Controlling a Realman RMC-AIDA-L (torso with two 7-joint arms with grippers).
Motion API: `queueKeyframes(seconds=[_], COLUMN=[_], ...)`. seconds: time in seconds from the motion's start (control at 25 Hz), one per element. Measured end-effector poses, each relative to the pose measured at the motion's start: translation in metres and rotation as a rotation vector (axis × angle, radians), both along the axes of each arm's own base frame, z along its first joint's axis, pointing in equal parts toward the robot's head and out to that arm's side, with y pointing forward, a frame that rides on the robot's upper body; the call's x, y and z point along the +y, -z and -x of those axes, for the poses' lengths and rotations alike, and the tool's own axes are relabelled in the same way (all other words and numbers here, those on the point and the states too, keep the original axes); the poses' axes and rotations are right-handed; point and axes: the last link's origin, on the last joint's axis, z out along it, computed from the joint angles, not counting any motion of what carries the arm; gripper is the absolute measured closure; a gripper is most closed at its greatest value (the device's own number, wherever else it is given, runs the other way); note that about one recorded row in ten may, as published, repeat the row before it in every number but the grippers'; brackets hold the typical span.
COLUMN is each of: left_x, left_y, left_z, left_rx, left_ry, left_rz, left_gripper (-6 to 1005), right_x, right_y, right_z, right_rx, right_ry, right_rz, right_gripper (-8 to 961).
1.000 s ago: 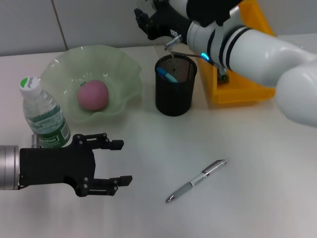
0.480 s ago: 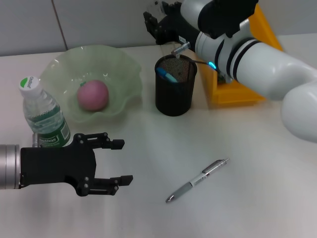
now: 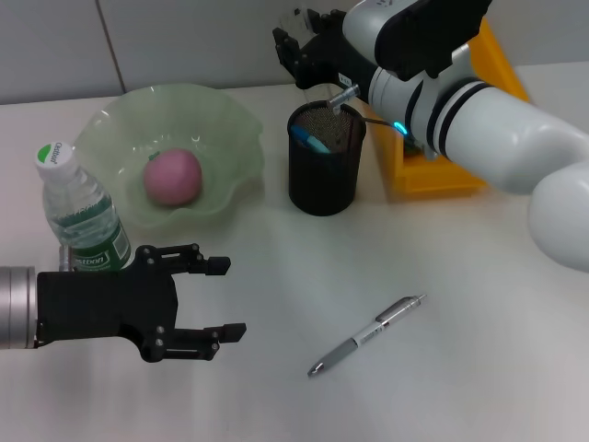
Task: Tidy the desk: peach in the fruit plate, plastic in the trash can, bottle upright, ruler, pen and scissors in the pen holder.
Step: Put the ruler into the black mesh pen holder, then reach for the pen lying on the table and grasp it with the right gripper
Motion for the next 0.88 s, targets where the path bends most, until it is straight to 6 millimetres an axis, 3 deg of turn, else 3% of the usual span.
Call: queueKeyframes(seconds=[0.32,0.56,0.88], left_x=[0.000,0.001,0.002], left_y=[-0.001,-0.002,-0.001], left_z=[0.000,0.001,0.002], left_rx=[0.002,0.004,0.007], left_ry=[0.000,-0.001,-0.004], left_rz=[-0.001,-0.007,-0.012], left_gripper=[213,213,213], right_x=[-0.001,-0.003,-0.020], right_y=[-0.001,-0.004,-0.021], right_z=[-0.001,0.002,0.017], right_rx=[-0.003,0.009,0.103], right_ry=[0.000,-0.009,-0.029], right_rz=[-0.002,-0.010,-0.028], right_gripper=[506,333,335])
